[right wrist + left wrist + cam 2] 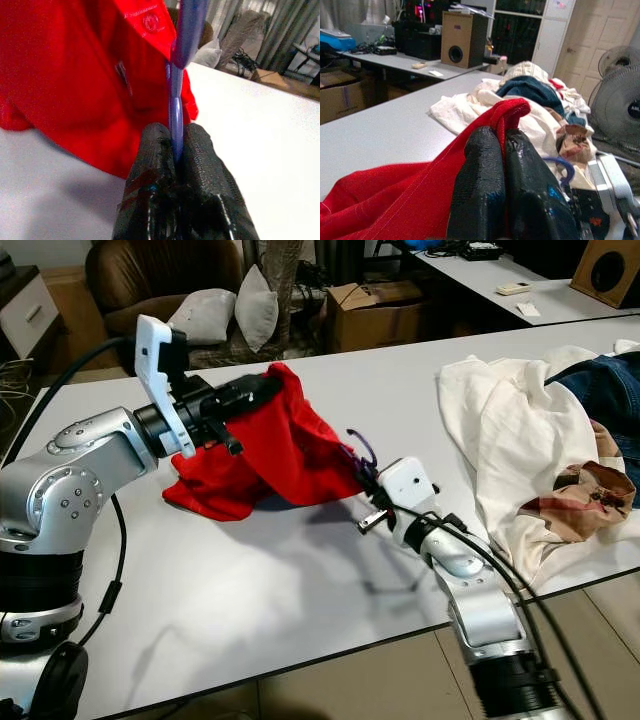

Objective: Hang hanger

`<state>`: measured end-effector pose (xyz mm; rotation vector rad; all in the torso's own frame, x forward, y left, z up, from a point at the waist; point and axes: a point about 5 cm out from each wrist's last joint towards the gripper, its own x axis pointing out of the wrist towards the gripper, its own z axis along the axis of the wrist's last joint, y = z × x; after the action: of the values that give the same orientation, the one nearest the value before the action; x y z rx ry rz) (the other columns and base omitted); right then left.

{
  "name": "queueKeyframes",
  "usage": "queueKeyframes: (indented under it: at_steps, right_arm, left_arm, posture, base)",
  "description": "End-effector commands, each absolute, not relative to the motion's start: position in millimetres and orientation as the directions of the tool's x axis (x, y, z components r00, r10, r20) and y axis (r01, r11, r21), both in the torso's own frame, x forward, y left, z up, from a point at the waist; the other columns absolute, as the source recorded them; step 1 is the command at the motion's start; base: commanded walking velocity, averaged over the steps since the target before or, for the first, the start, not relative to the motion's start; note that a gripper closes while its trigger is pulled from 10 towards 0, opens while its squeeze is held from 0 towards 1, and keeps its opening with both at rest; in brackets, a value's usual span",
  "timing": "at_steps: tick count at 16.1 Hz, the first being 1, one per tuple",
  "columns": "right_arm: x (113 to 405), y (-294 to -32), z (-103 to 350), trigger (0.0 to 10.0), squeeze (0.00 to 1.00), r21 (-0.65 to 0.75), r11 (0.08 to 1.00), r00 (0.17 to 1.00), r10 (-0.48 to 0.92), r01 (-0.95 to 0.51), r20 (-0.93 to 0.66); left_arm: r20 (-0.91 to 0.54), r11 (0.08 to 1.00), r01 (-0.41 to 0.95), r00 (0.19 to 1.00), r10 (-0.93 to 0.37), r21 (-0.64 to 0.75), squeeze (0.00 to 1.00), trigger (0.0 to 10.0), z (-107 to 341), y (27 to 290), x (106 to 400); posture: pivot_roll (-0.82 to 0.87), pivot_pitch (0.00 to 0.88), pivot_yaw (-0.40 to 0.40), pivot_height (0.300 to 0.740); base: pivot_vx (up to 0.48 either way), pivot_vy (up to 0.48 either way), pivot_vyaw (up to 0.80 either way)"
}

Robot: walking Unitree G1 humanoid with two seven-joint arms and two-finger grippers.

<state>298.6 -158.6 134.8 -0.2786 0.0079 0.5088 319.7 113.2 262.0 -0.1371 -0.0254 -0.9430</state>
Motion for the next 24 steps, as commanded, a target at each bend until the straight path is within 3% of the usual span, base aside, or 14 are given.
queueKeyframes:
  at_steps: [1,3,6,11,16,18,24]
  right_arm:
    - [305,-161,143,10.0,0.0,-0.061,0.896,0.898,0.439,-0.439,-0.024]
    - [304,-159,139,10.0,0.0,0.128,0.889,0.892,0.449,-0.44,-0.052]
    - [290,-144,129,10.0,0.0,0.485,0.736,0.816,0.573,-0.473,-0.074]
    - [296,-148,145,10.0,0.0,0.747,0.555,0.87,0.49,-0.365,0.062]
    - [298,-144,147,10.0,0.0,0.815,0.488,0.884,0.463,-0.313,0.062]
    - [295,-144,145,10.0,0.0,0.82,0.489,0.879,0.475,-0.299,0.037]
    - [285,-147,142,10.0,0.0,0.799,0.537,0.885,0.465,-0.269,-0.015]
  left_arm:
    - [0.051,0.594,0.802,0.597,-0.8,-0.07,0.0,0.0,260,116,318]
    - [0.023,0.616,0.787,0.616,-0.787,-0.031,0.0,0.0,256,119,319]
    - [-0.07,0.675,0.731,0.682,-0.728,0.105,0.0,0.0,236,125,322]
    - [-0.115,0.639,0.754,0.656,-0.746,0.155,0.0,0.0,225,127,315]
    - [-0.134,0.671,0.721,0.692,-0.709,0.17,0.0,0.0,217,134,317]
    - [-0.112,0.721,0.666,0.745,-0.658,0.189,0.0,0.0,218,141,324]
    - [-0.075,0.721,0.666,0.742,-0.666,0.191,0.0,0.0,222,139,320]
  posture:
    - [-0.03,0.0,0.06,0.74]
    - [-0.03,0.0,0.056,0.74]
    - [-0.01,0.0,0.045,0.74]
    - [0.0,0.0,0.046,0.74]
    - [0.03,0.0,0.035,0.74]
    - [0.06,0.0,0.008,0.74]
    - [0.12,0.0,-0.046,0.74]
  base:
    - [0.0,0.0,0.0]
    - [0.0,0.0,0.0]
    - [0.0,0.0,0.0]
    - [0.0,0.0,0.0]
    - [0.0,0.0,0.0]
    - [0.0,0.0,0.0]
    - [0.0,0.0,0.0]
